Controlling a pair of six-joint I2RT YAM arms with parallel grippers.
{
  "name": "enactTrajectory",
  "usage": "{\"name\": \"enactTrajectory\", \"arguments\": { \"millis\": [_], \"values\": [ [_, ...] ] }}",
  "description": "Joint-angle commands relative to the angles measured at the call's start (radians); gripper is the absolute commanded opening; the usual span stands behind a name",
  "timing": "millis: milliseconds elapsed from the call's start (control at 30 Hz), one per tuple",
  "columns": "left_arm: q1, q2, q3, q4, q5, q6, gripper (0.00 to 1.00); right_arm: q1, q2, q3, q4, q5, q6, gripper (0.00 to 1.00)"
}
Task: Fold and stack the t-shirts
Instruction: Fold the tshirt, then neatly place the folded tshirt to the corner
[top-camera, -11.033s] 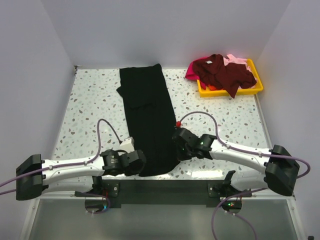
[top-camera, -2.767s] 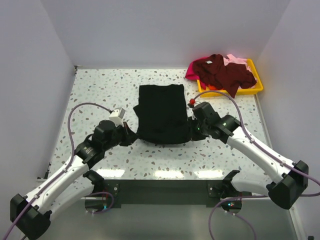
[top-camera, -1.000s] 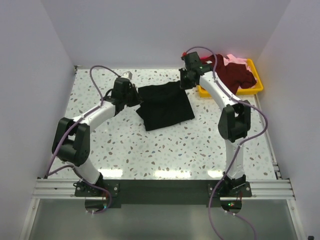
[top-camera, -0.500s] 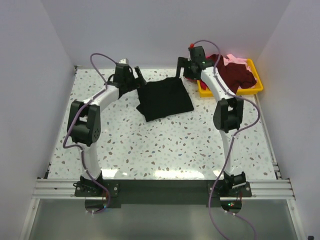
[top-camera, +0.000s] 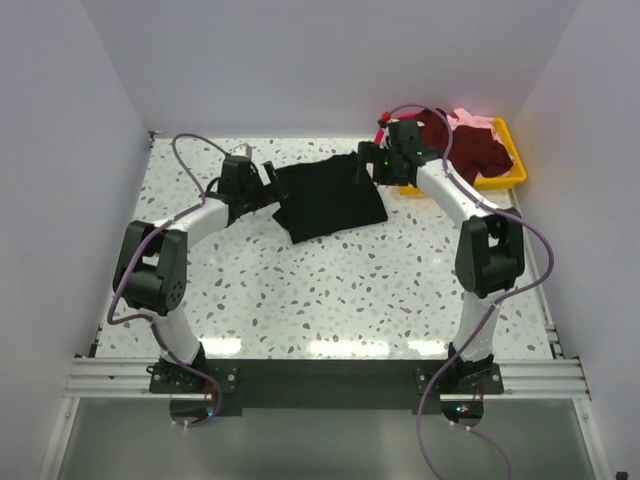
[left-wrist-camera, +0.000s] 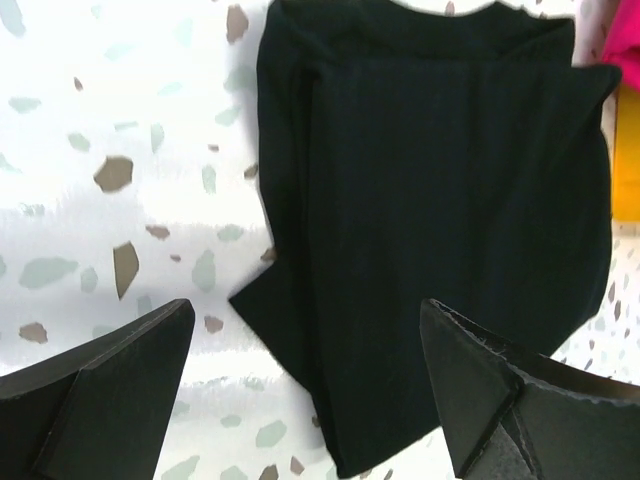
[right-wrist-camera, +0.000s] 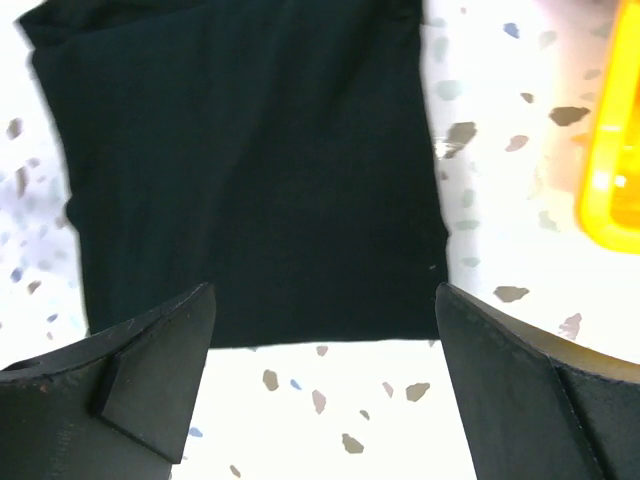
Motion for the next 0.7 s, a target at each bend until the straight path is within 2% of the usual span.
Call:
{"name": "enactTrajectory", "arguments": {
  "millis": [0, 133, 333, 667],
  "values": [
    [0.002, -0.058, -0.065, 0.131, 0.072, 0.03, 1.0, 0.034, -0.065, -0.054, 0.102, -0.066, -0.031, 0.94],
    [0.002, -0.058, -0.111, 0.199, 0.175, 0.028, 1.0, 0.062, -0.036, -0.065, 0.111, -0.118, -0.025, 0.91],
    [0.002, -0.033, -0.16, 0.302, 0.256, -0.001, 1.0, 0.079, 0.039, -0.066, 0.142, -0.178, -0.002, 0.9],
    [0.002, 0.033, -0.171, 0.31, 0.229, -0.062, 1.0, 0.08, 0.131, -0.094, 0.09, -0.145, 0.003, 0.88]
  ]
}}
